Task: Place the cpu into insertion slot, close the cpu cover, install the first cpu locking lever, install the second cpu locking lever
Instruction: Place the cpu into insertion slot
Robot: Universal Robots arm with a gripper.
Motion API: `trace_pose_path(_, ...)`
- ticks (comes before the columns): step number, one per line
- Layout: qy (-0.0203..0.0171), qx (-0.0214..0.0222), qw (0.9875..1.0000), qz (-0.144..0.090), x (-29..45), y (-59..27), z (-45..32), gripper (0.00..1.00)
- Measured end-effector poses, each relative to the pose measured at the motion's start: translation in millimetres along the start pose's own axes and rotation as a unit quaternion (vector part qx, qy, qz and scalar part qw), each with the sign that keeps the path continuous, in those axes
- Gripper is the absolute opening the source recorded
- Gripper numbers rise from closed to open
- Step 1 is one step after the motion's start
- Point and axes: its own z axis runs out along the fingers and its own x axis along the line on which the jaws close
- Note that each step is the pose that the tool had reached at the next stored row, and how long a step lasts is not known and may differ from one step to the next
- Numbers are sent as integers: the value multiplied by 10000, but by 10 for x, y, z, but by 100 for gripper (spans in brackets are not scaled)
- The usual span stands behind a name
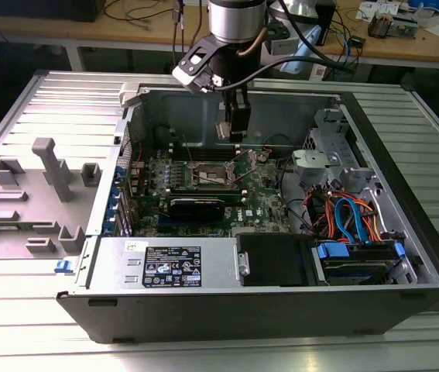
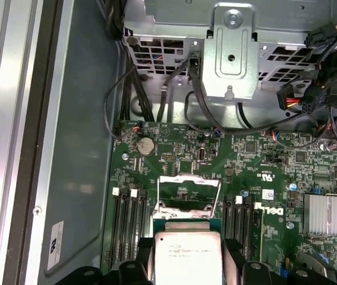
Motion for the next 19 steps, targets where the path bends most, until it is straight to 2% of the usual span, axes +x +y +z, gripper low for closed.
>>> trace_pose_path(4,-10,0,10000,69,-1,-1,7,54)
trace_pose_path(19,-10,0,10000,74,0,-3,38,54)
